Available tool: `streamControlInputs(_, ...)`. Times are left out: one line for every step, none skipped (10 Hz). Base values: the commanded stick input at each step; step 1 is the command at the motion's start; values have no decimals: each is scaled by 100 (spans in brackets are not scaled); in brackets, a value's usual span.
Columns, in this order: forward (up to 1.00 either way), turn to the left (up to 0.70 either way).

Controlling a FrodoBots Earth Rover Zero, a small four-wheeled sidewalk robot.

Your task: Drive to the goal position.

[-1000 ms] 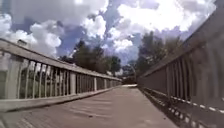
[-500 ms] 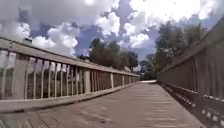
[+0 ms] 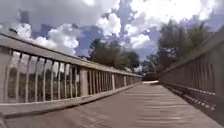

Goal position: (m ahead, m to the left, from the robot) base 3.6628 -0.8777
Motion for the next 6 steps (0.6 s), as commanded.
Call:
streamControlInputs(70,0)
streamControlInputs(70,0)
streamControlInputs(70,0)
streamControlInputs(70,-3)
streamControlInputs(70,-9)
streamControlInputs(70,-15)
